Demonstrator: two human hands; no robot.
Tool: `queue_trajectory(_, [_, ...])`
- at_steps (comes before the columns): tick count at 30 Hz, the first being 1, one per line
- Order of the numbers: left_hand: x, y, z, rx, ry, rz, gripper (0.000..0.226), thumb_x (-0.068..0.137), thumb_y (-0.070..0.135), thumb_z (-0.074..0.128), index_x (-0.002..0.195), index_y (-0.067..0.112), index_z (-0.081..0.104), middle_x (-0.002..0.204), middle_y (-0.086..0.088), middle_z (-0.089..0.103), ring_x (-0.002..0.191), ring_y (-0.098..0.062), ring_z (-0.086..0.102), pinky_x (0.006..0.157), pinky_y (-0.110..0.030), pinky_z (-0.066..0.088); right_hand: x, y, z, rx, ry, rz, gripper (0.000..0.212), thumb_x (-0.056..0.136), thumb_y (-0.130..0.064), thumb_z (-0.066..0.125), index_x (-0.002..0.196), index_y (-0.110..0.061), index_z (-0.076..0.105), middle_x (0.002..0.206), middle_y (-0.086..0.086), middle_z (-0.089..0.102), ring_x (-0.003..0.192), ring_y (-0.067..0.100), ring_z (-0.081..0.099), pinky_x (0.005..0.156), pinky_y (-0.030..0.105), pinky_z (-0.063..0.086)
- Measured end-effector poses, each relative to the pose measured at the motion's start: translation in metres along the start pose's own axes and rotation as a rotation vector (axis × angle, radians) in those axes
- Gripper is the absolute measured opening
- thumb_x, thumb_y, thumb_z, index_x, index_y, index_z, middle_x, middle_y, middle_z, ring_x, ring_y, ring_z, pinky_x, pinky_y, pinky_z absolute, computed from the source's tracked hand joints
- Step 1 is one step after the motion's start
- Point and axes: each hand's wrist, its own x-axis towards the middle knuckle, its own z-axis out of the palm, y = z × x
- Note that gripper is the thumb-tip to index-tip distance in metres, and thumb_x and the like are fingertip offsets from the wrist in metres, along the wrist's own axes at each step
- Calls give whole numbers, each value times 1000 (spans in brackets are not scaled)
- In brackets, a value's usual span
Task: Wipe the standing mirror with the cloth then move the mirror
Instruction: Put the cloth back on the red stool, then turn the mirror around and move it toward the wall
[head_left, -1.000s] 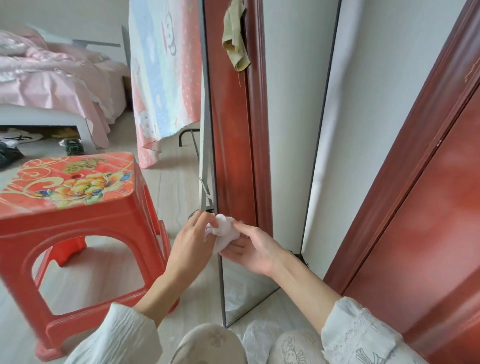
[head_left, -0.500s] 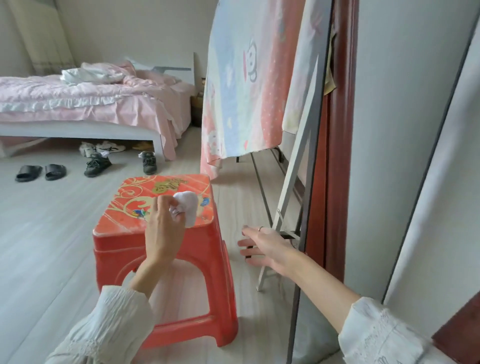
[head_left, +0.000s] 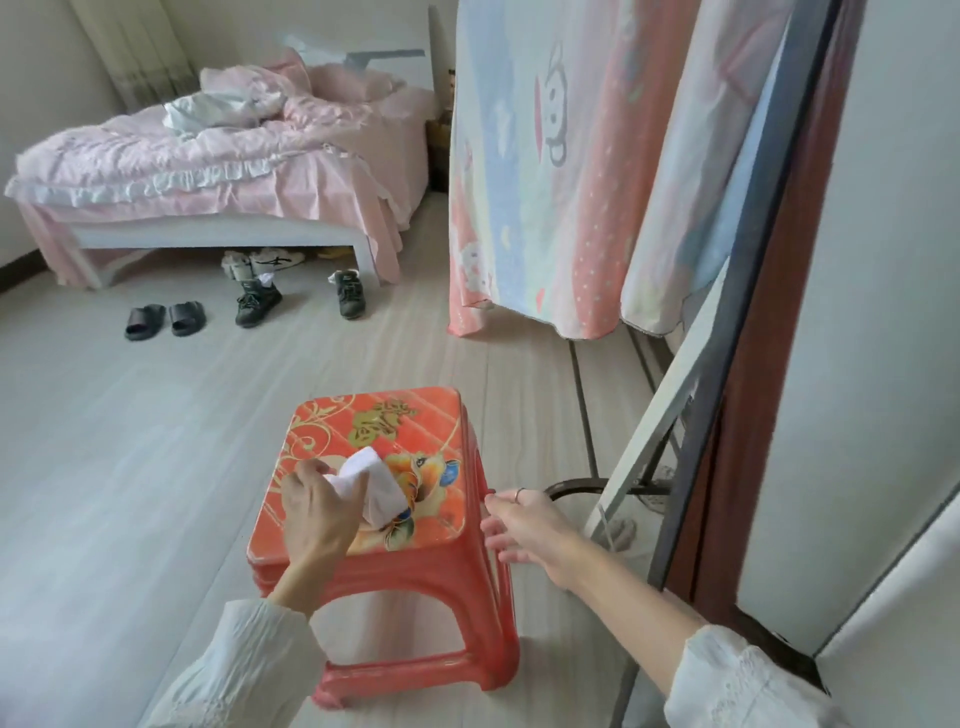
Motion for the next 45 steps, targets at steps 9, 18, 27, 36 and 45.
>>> queue_trajectory(9, [-41, 188, -159, -143, -414, 252, 27, 91, 20, 52, 113, 4, 51, 94, -3, 59, 86, -19, 59, 79, -34, 51, -157, -184, -45, 63, -15, 27, 14, 94, -29, 48, 87, -19, 55, 89, 4, 64, 78, 17, 61, 72, 28, 50])
queue_trajectory(18, [-81, 315, -273, -320, -648, 386, 22, 92, 11, 47, 88, 32, 50, 86, 0, 63, 80, -21, 63, 67, -32, 50, -297, -322, -91, -263, 326, -246, 26, 92, -34, 50, 99, -11, 60, 85, -1, 66, 70, 11, 63, 72, 32, 54])
queue_trajectory(27, [-61, 360, -323, -379, -686, 598, 27, 93, 5, 43, 88, 31, 50, 85, 3, 61, 76, -13, 60, 70, -24, 46, -317, -416, -108, -270, 1264, -599, 88, 74, -47, 69, 141, -10, 26, 143, 11, 32, 129, 27, 34, 98, 37, 40])
queue_trajectory(36, [-58, 399, -326, -387, -706, 697, 19, 94, 12, 43, 94, 29, 53, 90, 3, 66, 79, -7, 64, 64, -16, 46, -280, -439, -110, -434, 1272, -436, 89, 73, -34, 70, 142, -5, 22, 139, 16, 37, 123, 33, 47, 82, 44, 56])
queue_trajectory(45, [-83, 425, -315, -384, -759, 708, 21, 94, 13, 44, 92, 31, 54, 93, 3, 66, 84, -11, 65, 74, -24, 50, -334, -417, -156, -398, 1201, -561, 50, 70, -25, 63, 116, -17, 43, 109, -7, 54, 79, 8, 66, 66, 30, 55])
